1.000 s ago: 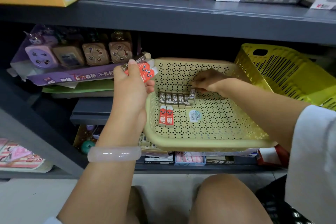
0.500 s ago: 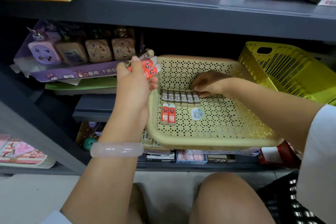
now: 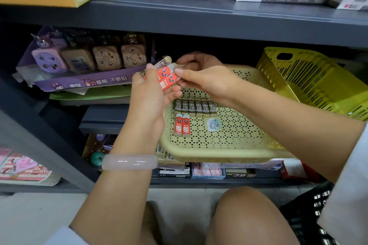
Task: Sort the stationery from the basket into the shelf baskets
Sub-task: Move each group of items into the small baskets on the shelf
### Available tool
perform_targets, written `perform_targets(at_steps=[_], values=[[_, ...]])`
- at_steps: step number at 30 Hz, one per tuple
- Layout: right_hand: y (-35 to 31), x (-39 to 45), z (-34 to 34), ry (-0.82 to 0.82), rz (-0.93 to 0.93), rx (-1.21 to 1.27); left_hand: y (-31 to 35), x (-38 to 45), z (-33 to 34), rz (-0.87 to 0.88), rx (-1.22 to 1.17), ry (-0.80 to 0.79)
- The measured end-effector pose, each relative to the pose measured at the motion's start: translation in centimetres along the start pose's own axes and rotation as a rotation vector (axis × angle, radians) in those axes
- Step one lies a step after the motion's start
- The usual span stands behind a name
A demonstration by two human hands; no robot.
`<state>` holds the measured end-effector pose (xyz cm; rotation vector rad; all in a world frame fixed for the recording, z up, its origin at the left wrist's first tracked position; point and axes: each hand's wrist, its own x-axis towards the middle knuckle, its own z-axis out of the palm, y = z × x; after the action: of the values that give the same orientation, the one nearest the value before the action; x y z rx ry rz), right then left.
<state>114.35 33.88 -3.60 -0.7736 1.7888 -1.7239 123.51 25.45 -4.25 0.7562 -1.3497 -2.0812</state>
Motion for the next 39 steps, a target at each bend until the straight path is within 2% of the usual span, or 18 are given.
perform_targets(at_steps=[4,6,8,11,15,22,25,29,31,37,39], values=[[0.3,0.1,-1.4,0.200,-0.084,-0.088,-0.1,0.1,-0.4,0.045,0.062,0.040],[0.7,0.0,-2.7,0.260,-0.034,-0.161,-0.1,0.1,-0.6,0.062,0.058,0.047],[1.5,-0.3,-3.6,0.210,0.086,-0.329,-0.1,0.2,-0.6,0.070,0.061,0.054],[3.3,-1.1,-3.7,-0.002,0.302,-0.607,-0.1,0.3,-0.6,0.047,0.027,0.043],[4.5,-1.4,-2.8,-0.069,0.387,-0.603,-0.2,0.3,-0.5,0.029,0.003,0.037],[4.3,-1.8,-2.8,-0.068,0.365,-0.631,-0.1,0.3,-0.5,0.027,0.009,0.041],[3.9,-2.3,-2.8,-0.121,0.259,-0.848,-0.1,0.1,-0.5,0.026,-0.001,0.031],[4.4,-2.8,-1.6,-0.350,0.175,-1.193,-0.2,0.0,-0.5,0.028,-0.001,0.029],[4.7,-2.7,-1.1,-0.362,0.127,-1.287,-0.2,0.0,-0.5,0.026,-0.001,0.025],[4.5,-2.7,-1.2,-0.377,0.085,-1.341,-0.2,0.1,-0.5,0.029,0.013,0.022],[3.5,-2.6,-1.3,-0.273,0.038,-1.209,-0.2,0.1,-0.4,0.025,0.011,0.016]])
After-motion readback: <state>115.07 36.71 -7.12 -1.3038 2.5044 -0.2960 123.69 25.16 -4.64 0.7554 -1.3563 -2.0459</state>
